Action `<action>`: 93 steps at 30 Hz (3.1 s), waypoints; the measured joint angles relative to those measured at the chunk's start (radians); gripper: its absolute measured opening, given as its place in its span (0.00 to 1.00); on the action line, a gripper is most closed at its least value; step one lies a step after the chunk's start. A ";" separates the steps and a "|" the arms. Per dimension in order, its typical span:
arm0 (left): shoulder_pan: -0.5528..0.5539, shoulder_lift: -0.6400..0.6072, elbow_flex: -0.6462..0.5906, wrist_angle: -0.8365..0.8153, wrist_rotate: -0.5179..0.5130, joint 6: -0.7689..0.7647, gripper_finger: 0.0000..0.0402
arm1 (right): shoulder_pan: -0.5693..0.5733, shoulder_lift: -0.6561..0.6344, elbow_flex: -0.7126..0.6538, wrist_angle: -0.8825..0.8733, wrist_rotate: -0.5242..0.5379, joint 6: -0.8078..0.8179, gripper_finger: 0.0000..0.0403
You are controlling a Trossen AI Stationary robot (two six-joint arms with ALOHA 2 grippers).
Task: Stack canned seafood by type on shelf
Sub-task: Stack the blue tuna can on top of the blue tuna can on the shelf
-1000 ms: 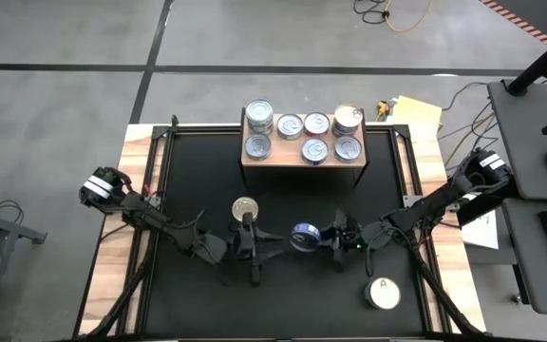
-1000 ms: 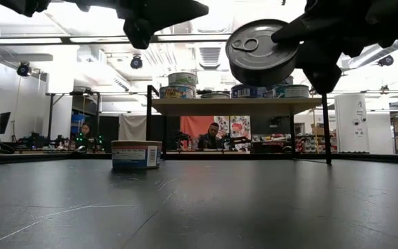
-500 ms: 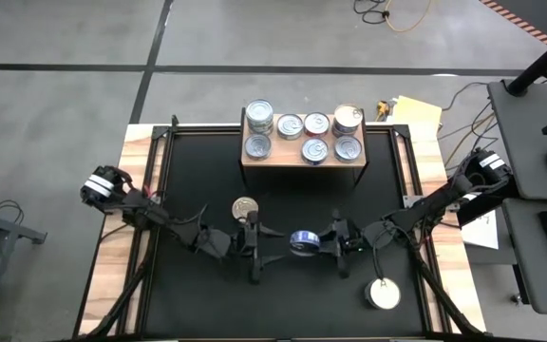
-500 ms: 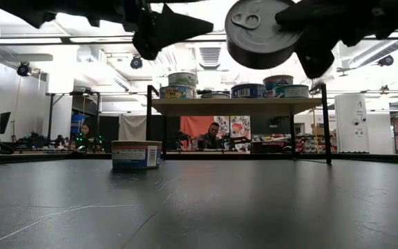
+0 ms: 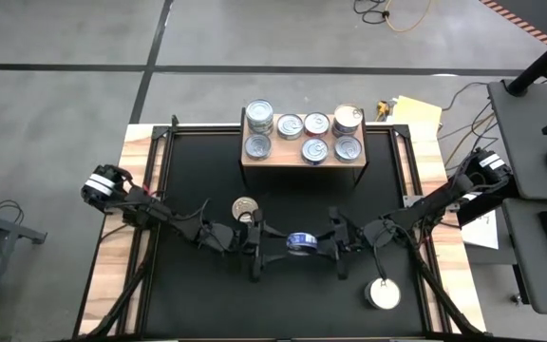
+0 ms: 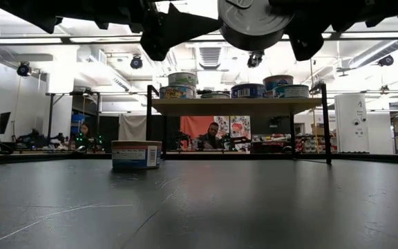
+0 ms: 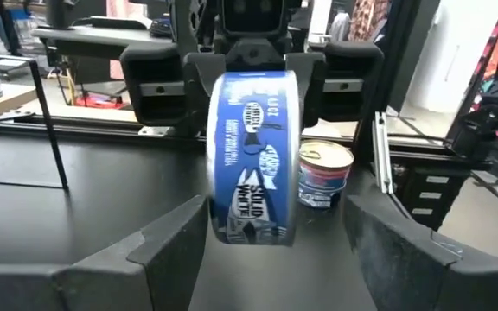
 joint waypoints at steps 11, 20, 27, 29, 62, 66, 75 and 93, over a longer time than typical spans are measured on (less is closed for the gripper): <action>0.001 0.017 0.002 0.088 -0.001 -0.003 0.63 | 0.000 0.000 0.009 0.024 0.000 -0.047 0.33; 0.002 0.134 0.017 0.316 -0.001 0.064 0.63 | 0.000 0.000 0.024 0.017 -0.001 -0.084 0.33; 0.005 0.168 0.069 0.293 -0.001 0.065 0.56 | 0.000 0.000 0.024 0.010 -0.004 -0.078 0.33; 0.006 0.185 0.091 0.272 -0.001 0.066 0.53 | 0.000 0.000 0.024 0.010 -0.006 -0.076 0.33; 0.010 -0.005 -0.176 0.331 -0.135 -0.659 0.29 | 0.011 -0.177 0.024 -0.109 0.087 -0.152 0.58; 0.014 -0.015 -0.209 0.356 -0.103 -0.767 0.29 | 0.032 -0.141 0.057 -0.117 0.089 -0.279 0.56; 0.018 -0.015 -0.223 0.513 0.052 -0.980 0.29 | 0.108 0.014 0.220 -0.174 0.178 -0.904 0.56; 0.041 -0.015 -0.306 0.626 0.044 -1.191 0.29 | 0.213 0.289 0.638 -0.758 0.585 -0.911 0.62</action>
